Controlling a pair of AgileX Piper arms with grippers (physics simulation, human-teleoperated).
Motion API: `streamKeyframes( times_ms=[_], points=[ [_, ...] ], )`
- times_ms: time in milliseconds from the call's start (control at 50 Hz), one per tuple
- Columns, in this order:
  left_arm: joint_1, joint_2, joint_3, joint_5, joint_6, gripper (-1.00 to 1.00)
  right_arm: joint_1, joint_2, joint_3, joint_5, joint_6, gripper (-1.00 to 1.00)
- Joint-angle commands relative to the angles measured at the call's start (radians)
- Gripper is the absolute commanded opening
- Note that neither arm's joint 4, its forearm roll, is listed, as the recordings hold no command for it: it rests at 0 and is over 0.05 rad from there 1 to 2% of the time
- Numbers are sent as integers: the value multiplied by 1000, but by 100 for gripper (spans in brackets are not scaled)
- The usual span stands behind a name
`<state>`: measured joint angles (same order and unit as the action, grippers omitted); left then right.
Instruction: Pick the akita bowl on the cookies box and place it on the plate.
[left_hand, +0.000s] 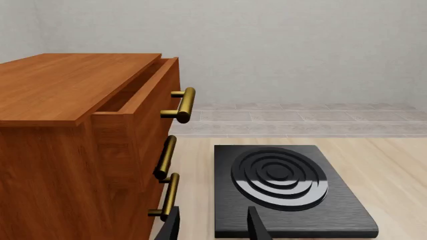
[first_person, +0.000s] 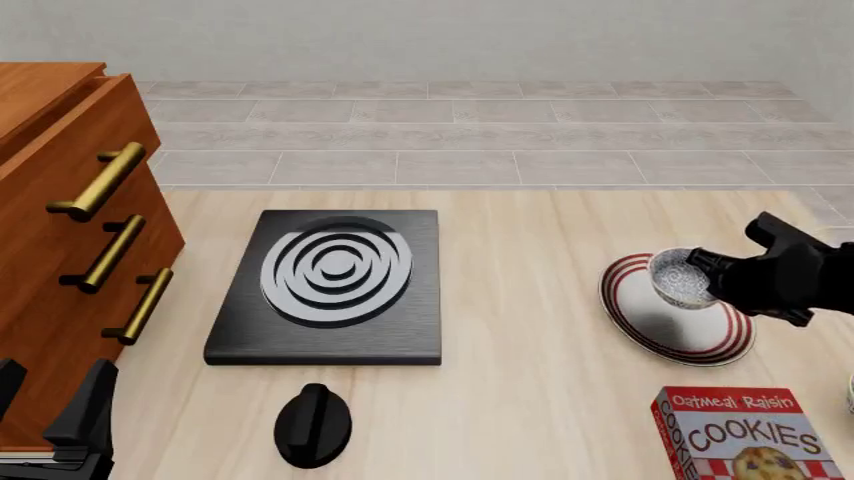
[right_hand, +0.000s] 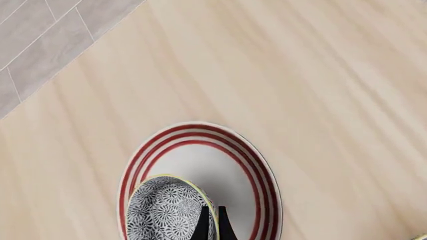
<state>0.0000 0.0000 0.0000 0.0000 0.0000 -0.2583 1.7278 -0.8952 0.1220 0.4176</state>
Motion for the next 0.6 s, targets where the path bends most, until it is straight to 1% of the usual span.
streamKeyframes(
  times_ms=[20,240,260,520,600],
  points=[
    [0,0,0,0,0,100,-5,26,-11,-14,-2,-100],
    [0,0,0,0,0,100,-5,39,-7,-26,-9,-100],
    [0,0,0,0,0,100,-1,42,-6,-26,-3,-100],
    [0,0,0,0,0,100,-9,40,-3,-24,-21,-100],
    [0,0,0,0,0,100,-5,38,3,-27,-19,-100]
  ],
)
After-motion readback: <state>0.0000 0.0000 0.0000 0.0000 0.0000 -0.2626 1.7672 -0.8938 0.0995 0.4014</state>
